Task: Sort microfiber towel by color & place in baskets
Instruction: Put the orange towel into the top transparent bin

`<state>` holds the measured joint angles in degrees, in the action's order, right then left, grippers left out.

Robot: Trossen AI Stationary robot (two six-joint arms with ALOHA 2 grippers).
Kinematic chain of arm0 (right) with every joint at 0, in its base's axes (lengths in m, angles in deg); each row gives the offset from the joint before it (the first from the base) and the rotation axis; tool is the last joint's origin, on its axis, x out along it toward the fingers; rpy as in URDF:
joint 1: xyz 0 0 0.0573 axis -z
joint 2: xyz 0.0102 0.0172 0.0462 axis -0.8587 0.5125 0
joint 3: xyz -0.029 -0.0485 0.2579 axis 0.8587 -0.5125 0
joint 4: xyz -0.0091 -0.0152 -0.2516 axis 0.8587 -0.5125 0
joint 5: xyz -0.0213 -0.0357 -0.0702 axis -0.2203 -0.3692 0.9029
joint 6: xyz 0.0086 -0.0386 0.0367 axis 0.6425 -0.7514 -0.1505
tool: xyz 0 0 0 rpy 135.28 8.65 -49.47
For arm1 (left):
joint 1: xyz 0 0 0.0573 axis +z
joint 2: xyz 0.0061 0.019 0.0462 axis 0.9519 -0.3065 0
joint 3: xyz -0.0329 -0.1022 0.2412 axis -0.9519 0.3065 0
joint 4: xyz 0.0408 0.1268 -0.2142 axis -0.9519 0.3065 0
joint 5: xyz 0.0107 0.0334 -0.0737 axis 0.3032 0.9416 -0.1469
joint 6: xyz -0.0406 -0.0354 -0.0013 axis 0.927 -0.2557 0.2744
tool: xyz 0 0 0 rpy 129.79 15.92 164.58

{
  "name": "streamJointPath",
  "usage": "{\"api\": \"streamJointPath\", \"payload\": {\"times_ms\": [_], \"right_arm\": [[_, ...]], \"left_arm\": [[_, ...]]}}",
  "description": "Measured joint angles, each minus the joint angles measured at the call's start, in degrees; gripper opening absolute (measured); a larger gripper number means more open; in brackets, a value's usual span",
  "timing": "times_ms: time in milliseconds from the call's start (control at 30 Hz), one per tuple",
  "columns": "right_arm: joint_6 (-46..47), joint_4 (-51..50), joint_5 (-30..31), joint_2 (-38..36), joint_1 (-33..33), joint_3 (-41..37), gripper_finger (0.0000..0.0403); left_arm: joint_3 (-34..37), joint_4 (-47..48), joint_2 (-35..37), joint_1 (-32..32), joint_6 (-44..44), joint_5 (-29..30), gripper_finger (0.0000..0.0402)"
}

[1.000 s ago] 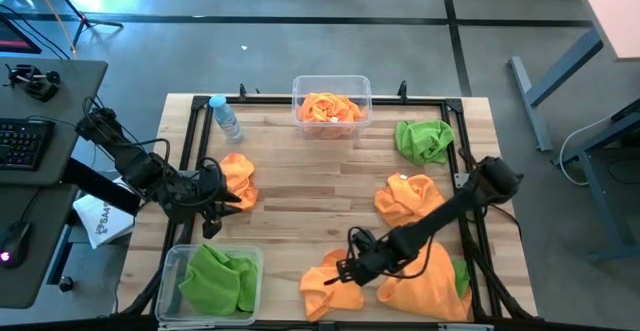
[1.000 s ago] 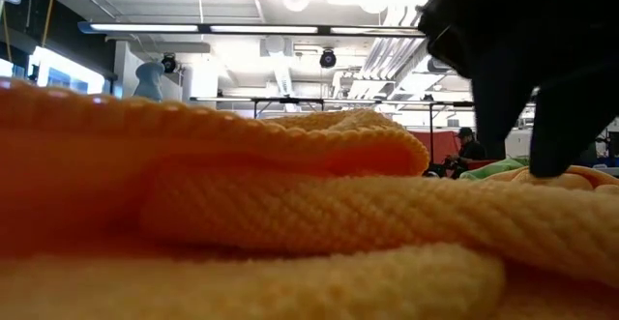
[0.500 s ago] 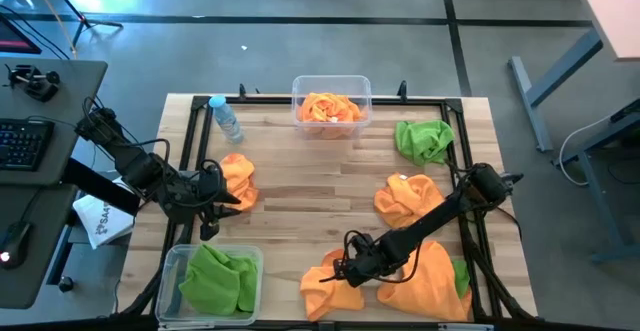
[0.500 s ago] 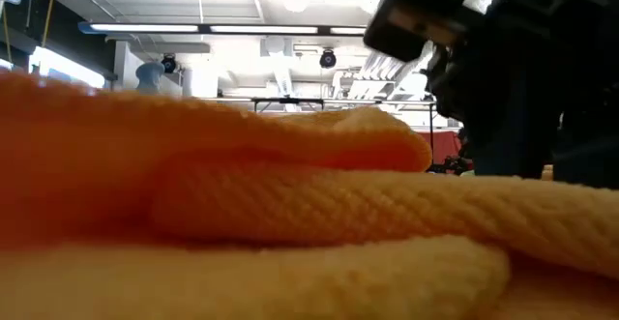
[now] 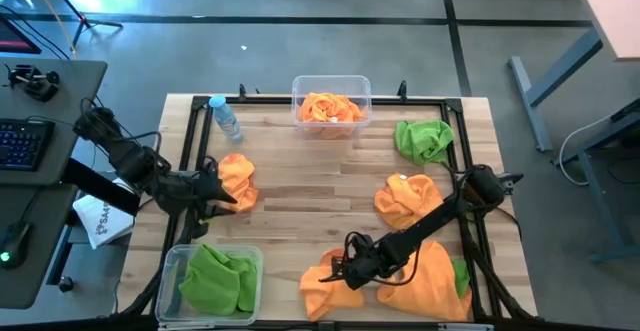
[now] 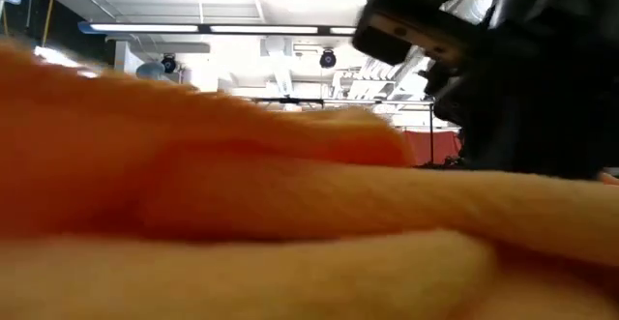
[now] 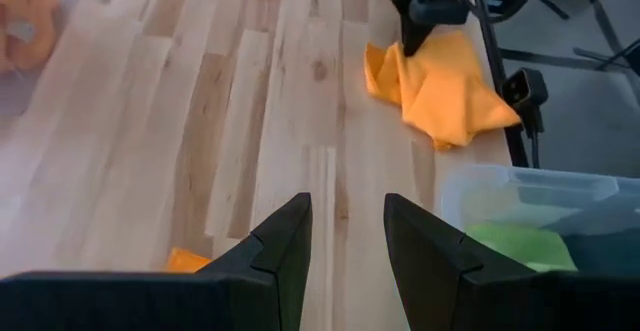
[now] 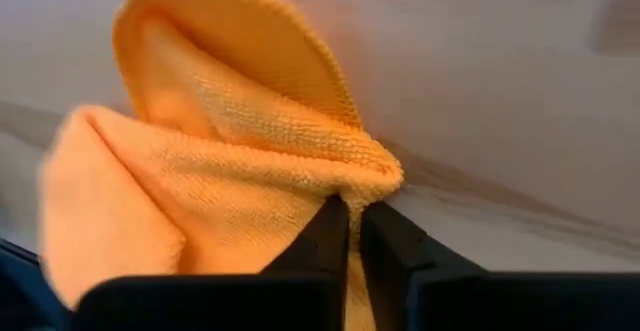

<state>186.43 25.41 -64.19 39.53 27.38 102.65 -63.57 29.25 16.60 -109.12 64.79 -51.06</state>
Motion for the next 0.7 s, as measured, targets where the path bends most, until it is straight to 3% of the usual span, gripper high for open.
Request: {"api": "streamJointPath", "payload": {"times_ms": [167, 400, 567, 700], "right_arm": [[0.6, 3.7, 9.8, -0.4, 0.0, -0.2, 0.0019], [-0.8, -0.5, 33.1, -7.4, -0.5, -0.3, 0.0009], [-13.2, -2.6, 43.5, -14.7, 1.6, -0.3, 0.0003], [-26.6, -2.9, 44.0, -21.3, 5.7, -0.3, 0.0002]], "left_arm": [[0.0, 0.3, 3.9, 2.9, -5.3, -1.0, 0.0117], [1.1, 0.0, 8.0, 6.5, -10.7, -0.7, 0.0117], [6.0, -0.2, 9.7, 11.1, -11.5, -2.3, 0.0117], [11.0, -4.7, 10.3, 16.1, -12.3, -7.4, 0.0117]]}}
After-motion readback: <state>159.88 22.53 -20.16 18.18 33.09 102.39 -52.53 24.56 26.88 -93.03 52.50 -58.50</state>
